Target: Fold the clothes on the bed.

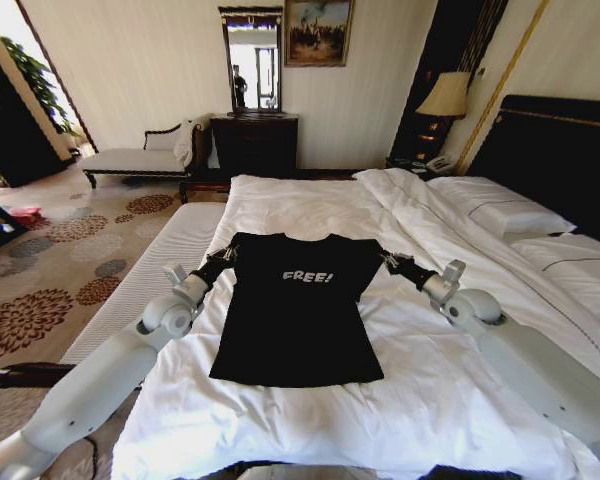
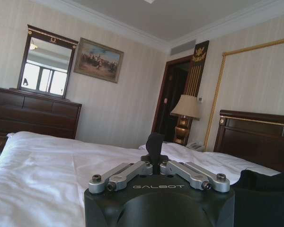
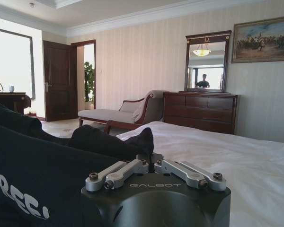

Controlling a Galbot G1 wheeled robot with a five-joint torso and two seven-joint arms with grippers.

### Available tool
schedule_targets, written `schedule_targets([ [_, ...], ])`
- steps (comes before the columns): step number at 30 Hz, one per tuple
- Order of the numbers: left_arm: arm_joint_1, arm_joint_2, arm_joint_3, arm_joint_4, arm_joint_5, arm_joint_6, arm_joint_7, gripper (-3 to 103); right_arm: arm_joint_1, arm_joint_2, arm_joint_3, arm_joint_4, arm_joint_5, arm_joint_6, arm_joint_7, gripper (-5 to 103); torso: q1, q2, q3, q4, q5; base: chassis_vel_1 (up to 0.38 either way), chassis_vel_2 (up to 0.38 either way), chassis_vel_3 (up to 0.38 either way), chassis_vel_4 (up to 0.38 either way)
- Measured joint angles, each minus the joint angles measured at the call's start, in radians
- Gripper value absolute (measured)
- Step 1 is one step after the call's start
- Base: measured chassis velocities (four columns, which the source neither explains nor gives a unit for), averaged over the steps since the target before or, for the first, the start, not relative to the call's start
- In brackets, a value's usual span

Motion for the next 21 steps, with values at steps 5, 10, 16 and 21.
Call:
schedule_targets([
  [5, 0.075, 0.011, -0.021, -0.043, 0.028, -0.021, 0.003, 2, -0.038, 0.001, 0.022, 0.018, -0.03, 0.028, -0.004, 1, 0.0, 0.0, 0.0, -0.0001, 0.0001, 0.0, 0.0, 0.0, 0.0],
  [10, 0.131, 0.014, -0.032, -0.06, 0.065, -0.045, 0.017, 2, -0.111, 0.019, 0.075, 0.049, -0.087, 0.057, -0.011, 1, 0.0, 0.0, 0.0, -0.0002, 0.0001, 0.0, 0.0, 0.0, 0.0],
  [16, 0.177, 0.012, -0.047, -0.057, 0.097, -0.07, 0.025, 2, -0.255, 0.065, 0.169, 0.064, -0.165, 0.102, -0.039, 1, 0.0, 0.0, 0.0, -0.0005, 0.0002, 0.0, 0.0, 0.0, 0.0],
  [21, 0.228, 0.0, -0.058, -0.066, 0.133, -0.088, 0.027, 2, -0.348, 0.117, 0.217, 0.077, -0.209, 0.123, -0.05, 1, 0.0, 0.0, 0.0, -0.0006, 0.0, 0.0, 0.0, 0.0, 0.0],
])
